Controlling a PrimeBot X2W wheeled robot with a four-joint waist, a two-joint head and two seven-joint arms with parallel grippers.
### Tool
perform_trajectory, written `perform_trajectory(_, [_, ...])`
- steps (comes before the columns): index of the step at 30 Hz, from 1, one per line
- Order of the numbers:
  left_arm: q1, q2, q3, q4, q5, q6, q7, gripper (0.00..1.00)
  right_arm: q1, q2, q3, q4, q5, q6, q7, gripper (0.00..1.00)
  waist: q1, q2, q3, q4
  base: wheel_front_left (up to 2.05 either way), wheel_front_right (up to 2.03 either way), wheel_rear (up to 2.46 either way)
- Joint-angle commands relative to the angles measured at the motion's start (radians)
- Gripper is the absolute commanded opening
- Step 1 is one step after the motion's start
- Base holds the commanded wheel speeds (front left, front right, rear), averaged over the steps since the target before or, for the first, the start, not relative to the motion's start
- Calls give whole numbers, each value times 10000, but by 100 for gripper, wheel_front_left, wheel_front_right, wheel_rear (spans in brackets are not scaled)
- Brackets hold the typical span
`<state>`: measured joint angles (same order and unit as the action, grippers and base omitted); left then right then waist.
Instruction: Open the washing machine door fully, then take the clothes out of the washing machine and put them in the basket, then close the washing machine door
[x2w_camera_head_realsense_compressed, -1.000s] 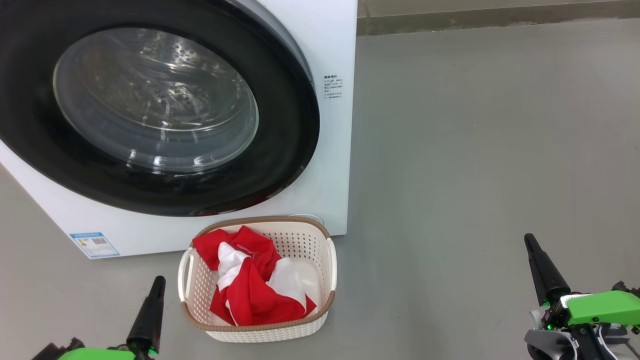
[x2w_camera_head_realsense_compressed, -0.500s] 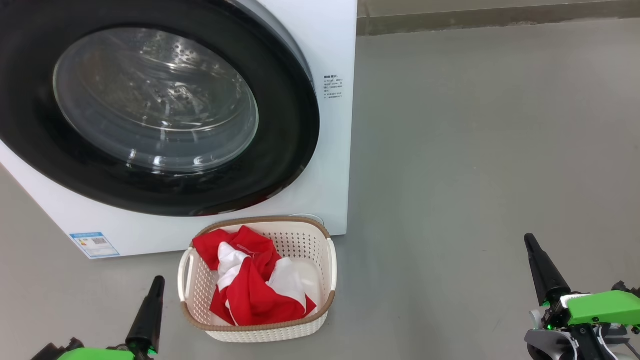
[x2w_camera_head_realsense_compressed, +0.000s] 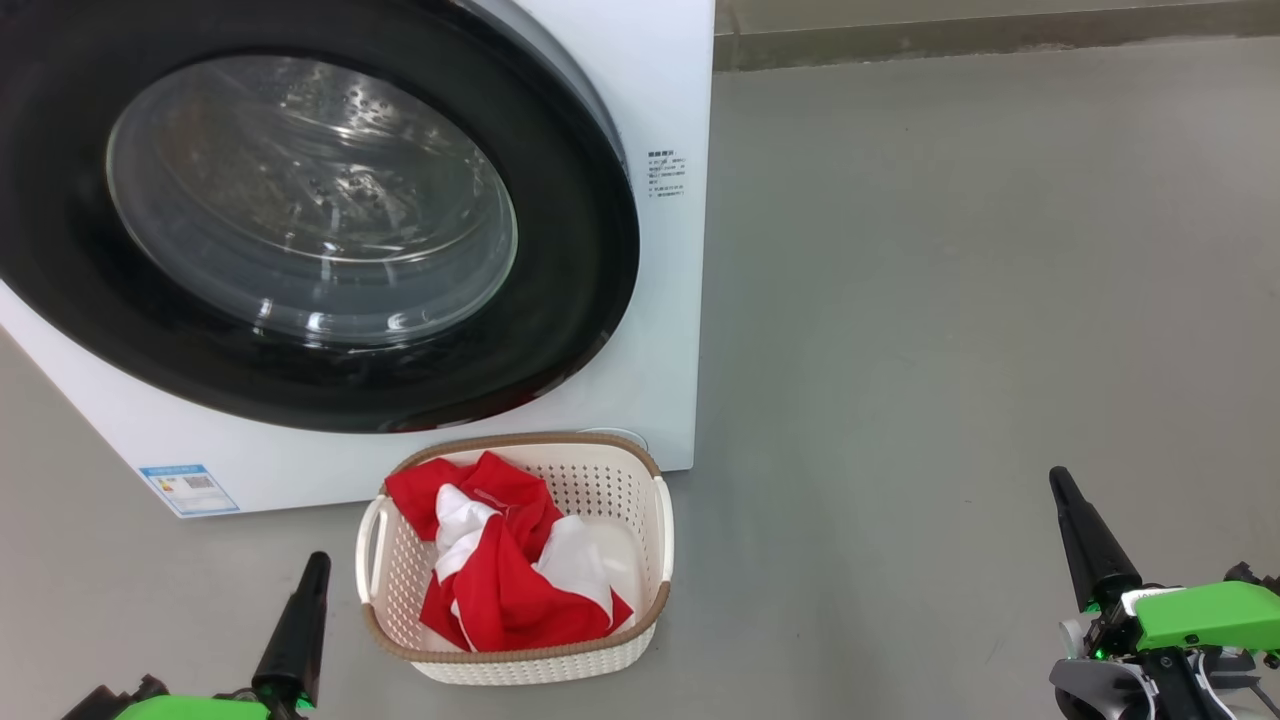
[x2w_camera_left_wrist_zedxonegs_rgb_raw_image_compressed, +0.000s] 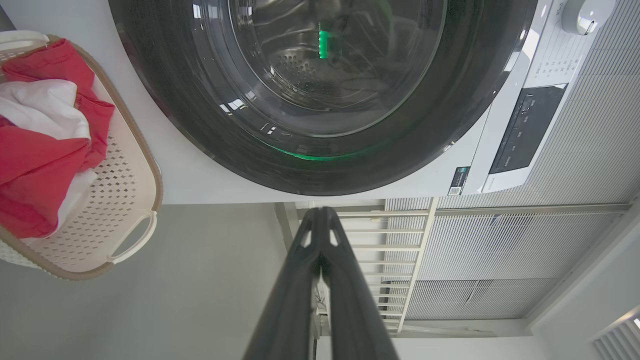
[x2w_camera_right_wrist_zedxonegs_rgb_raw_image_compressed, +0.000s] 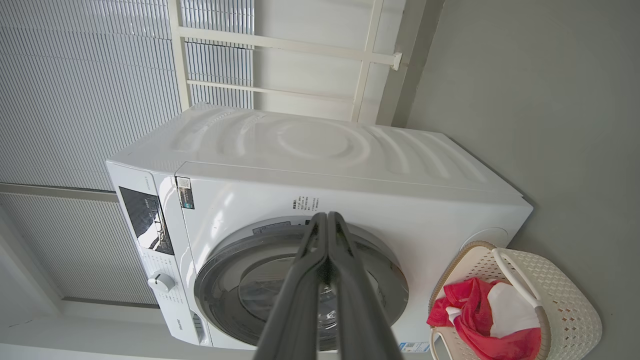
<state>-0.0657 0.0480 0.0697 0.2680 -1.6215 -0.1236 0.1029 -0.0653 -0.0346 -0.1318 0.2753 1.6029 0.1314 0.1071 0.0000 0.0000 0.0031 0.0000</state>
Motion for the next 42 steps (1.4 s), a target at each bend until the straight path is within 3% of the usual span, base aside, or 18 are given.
perform_trajectory(1, [-416,82,365,-231,67,-71,43,0,-426,-159,172,-305,50,-7,68,0,0,0,0,0,0,0,0])
perform_trajectory(42, [-420,55,405,-230,100,-71,74,0,-427,-157,170,-305,48,-7,69,0,0,0,0,0,0,0,0])
